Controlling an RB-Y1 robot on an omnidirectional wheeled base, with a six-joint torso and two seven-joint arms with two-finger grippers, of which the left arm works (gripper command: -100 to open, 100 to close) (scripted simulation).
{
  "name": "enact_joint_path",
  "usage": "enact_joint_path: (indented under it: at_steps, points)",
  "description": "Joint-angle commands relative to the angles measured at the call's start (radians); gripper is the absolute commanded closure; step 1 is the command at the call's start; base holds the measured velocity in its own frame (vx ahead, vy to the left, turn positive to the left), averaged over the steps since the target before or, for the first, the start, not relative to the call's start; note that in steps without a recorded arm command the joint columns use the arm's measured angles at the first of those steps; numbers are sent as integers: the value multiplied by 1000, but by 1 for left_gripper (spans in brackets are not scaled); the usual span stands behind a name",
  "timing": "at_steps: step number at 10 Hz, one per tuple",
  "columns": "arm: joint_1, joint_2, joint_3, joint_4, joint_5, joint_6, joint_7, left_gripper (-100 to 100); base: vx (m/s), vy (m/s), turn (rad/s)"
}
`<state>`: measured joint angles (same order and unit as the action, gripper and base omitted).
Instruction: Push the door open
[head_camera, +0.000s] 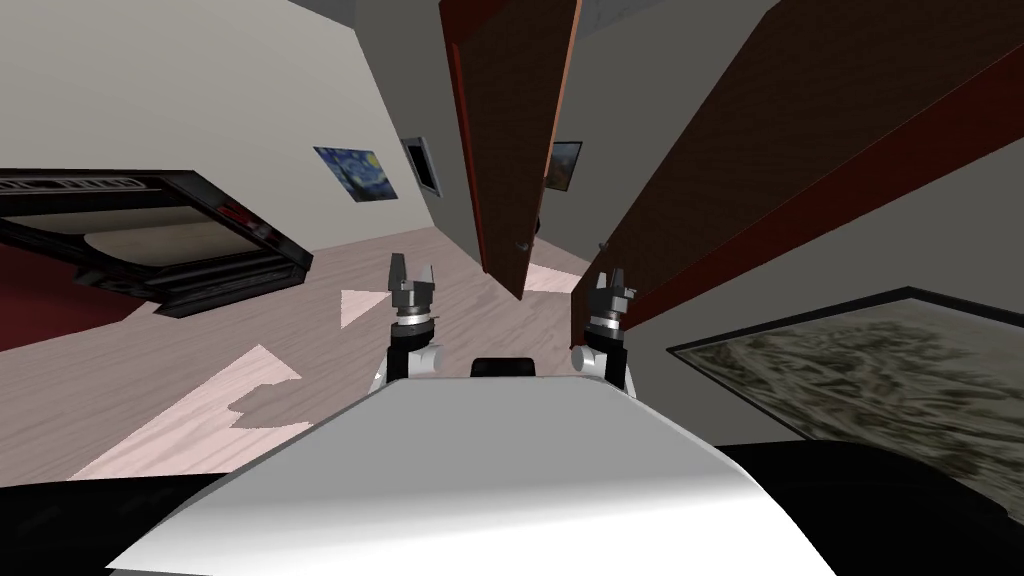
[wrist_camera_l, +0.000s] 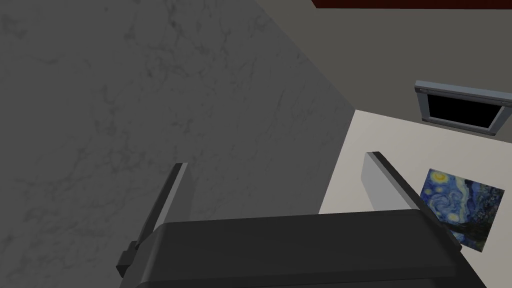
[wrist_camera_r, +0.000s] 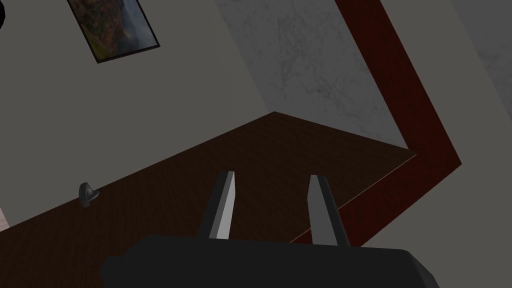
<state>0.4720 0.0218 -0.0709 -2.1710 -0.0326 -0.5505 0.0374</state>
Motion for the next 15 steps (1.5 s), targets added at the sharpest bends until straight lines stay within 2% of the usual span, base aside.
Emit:
enact_joint_path:
  at_steps: [1,4,15]
  points:
    - [-20,11,-9,43,-6,-2,7,-100,160,39,-115]
    - [-46,26,-19,113,-14,-13,17,-100,142,13,-75]
    - [-132,58,-53,344,-40,-52,48,-100,98,17,-63]
